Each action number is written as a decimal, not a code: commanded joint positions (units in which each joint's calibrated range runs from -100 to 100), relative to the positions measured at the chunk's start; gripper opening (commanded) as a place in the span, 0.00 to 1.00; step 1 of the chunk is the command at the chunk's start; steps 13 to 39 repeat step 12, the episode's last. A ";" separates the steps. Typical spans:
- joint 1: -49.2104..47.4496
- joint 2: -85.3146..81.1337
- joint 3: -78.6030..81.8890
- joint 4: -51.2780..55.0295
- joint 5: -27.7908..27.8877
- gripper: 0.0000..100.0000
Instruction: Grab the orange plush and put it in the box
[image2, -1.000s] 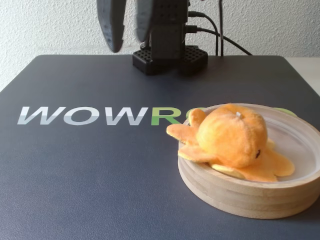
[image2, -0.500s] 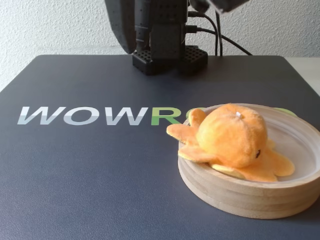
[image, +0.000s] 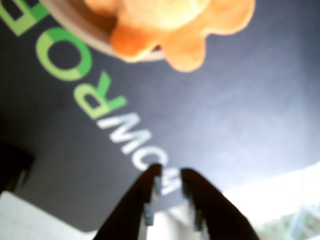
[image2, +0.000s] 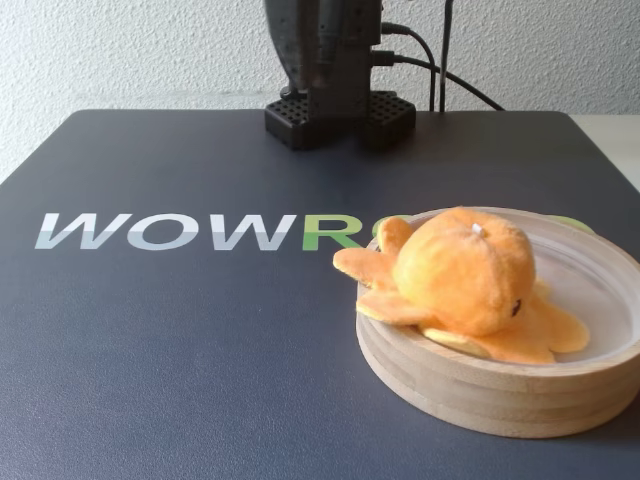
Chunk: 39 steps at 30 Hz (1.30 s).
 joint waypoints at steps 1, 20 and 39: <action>0.42 -3.03 -2.21 -0.33 0.08 0.04; 0.57 -2.44 -1.94 -0.51 0.08 0.04; 0.57 -2.44 -1.94 -0.51 0.08 0.04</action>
